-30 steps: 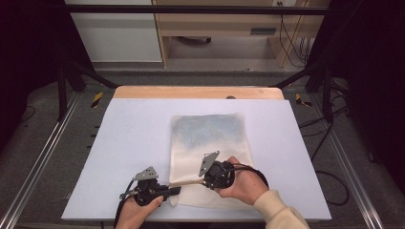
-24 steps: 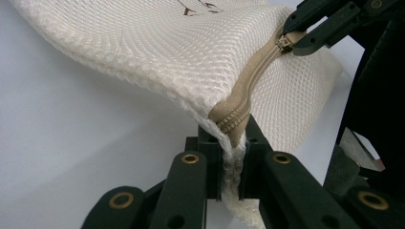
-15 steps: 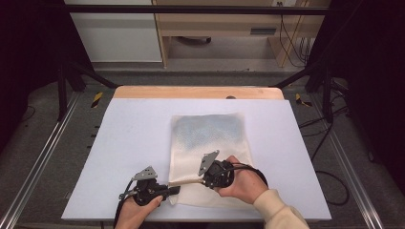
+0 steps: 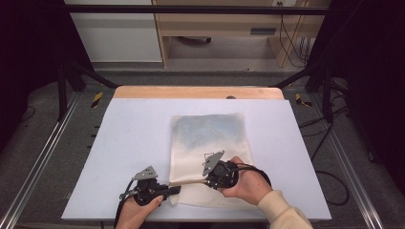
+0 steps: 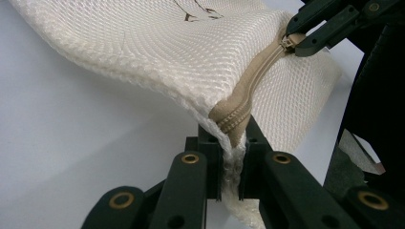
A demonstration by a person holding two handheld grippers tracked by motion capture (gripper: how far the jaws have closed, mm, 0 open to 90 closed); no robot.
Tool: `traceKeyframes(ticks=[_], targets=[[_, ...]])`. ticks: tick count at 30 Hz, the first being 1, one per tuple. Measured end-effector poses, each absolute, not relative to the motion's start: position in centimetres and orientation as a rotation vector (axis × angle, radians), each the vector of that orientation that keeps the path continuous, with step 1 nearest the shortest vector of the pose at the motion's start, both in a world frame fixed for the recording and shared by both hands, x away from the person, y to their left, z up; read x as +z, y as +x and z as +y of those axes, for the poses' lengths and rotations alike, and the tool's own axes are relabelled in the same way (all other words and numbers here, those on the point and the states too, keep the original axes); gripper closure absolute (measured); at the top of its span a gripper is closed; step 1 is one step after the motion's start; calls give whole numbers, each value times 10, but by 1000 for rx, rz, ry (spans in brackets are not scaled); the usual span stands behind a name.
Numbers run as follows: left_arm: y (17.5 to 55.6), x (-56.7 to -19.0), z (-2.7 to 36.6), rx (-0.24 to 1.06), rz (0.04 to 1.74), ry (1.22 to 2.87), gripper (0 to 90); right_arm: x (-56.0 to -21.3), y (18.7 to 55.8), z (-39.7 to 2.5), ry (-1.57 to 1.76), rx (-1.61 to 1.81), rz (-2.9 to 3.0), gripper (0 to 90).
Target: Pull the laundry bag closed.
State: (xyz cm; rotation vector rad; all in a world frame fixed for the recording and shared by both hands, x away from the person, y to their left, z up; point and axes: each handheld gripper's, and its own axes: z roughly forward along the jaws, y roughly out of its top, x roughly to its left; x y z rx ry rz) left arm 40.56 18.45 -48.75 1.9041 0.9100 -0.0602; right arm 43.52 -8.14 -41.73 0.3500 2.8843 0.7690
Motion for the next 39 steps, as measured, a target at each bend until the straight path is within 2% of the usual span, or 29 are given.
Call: traceKeyframes(ticks=[39], targets=[[405, -485, 186, -44, 898, 1912, 828, -416, 430, -97, 400, 748, 2859, 822]])
